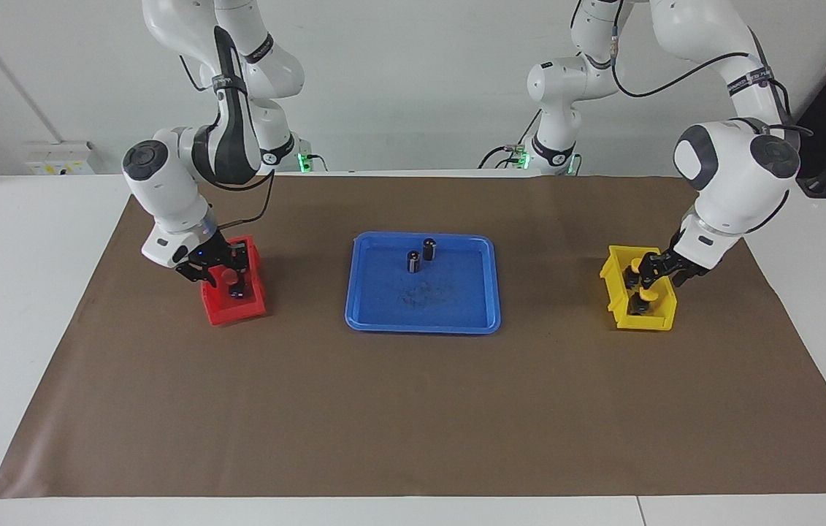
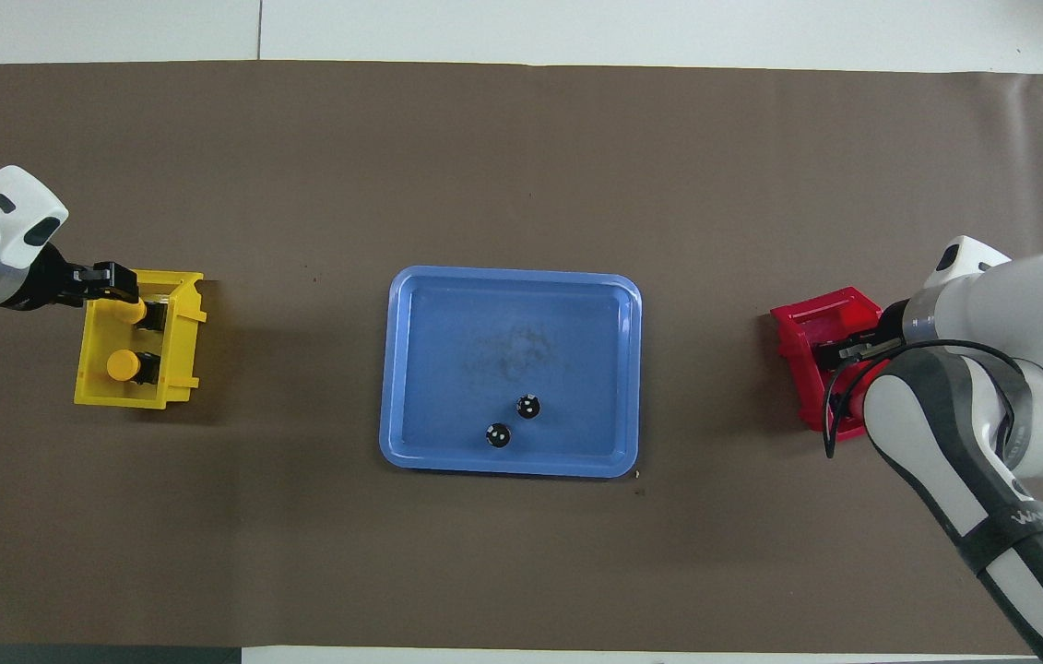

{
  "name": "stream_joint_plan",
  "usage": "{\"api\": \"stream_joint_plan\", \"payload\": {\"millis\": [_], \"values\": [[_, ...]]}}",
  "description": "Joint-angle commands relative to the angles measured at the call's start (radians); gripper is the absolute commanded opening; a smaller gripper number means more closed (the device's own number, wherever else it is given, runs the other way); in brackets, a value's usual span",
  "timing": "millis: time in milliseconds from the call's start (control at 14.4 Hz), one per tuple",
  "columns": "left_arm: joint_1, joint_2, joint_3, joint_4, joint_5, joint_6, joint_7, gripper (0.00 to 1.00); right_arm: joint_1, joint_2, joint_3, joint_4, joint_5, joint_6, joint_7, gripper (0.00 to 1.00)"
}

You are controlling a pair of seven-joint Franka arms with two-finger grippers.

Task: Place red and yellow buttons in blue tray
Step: 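Carry the red button to the tray while the left gripper grasps a yellow button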

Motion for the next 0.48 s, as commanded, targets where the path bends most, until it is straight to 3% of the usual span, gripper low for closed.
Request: {"api": "stream_joint_plan", "payload": {"millis": [0, 416], "values": [[-0.004, 0.006, 0.004, -0.028, -0.012, 0.048, -0.025, 0.69, -0.012, -0.021, 0.006, -0.028, 0.025, 0.022, -0.036, 0.52], [-0.015, 0.054, 0.004, -0.08, -0.012, 0.147, -0.03, 0.69, -0.011, -0.018, 0.006, -0.015, 0.025, 0.009, -0.036, 0.43]]}}
